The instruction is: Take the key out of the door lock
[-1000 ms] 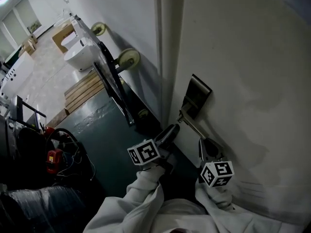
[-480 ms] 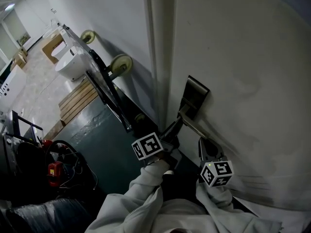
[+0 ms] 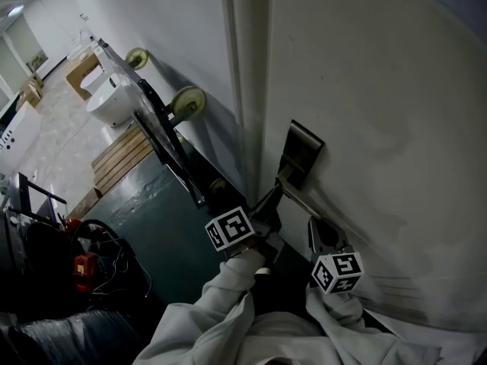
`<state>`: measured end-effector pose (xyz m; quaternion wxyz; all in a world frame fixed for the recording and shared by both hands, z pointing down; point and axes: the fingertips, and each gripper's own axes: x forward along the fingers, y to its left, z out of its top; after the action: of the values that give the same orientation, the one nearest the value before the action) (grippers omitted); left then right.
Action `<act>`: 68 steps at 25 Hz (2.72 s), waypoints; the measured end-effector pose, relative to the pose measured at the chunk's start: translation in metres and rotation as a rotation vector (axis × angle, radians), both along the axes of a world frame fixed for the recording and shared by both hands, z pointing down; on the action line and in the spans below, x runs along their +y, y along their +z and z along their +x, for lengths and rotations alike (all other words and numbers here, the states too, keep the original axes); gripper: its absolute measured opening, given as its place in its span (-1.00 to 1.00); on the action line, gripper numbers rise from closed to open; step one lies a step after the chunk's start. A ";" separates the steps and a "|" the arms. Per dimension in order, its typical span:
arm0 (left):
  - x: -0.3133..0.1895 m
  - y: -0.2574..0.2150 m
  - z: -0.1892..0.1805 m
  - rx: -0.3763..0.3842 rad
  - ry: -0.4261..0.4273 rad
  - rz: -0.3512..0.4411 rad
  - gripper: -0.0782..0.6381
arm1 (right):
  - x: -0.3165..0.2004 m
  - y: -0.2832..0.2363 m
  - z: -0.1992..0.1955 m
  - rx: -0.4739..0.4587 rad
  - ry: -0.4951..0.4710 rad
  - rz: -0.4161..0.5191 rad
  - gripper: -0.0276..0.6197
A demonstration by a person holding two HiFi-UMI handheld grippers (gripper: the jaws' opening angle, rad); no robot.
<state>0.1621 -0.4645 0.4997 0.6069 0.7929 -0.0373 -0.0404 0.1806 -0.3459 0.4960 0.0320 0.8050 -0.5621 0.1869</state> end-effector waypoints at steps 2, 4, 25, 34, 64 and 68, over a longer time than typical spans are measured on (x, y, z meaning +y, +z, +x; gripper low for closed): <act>-0.001 0.001 0.000 0.005 -0.003 -0.012 -0.69 | 0.000 0.000 0.000 0.001 -0.007 -0.002 -0.75; -0.001 0.002 0.000 0.014 -0.002 -0.034 -0.70 | 0.000 0.001 0.000 0.000 -0.011 -0.003 -0.75; 0.000 0.002 -0.002 0.028 -0.026 -0.169 -0.71 | -0.003 -0.001 0.002 -0.005 -0.039 0.000 -0.75; -0.001 0.000 -0.003 0.014 -0.046 -0.093 -0.71 | 0.003 0.001 0.001 -0.005 -0.039 -0.003 -0.75; 0.016 -0.005 -0.056 0.051 -0.022 -0.046 -0.71 | 0.007 0.001 -0.012 0.004 -0.066 0.001 -0.75; 0.013 -0.003 -0.068 0.016 -0.031 0.056 -0.71 | 0.006 0.002 -0.016 0.000 -0.081 0.001 -0.75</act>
<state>0.0944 -0.4515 0.4967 0.5841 0.8085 -0.0438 -0.0572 0.1648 -0.3396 0.4982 0.0393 0.7816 -0.5943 0.1853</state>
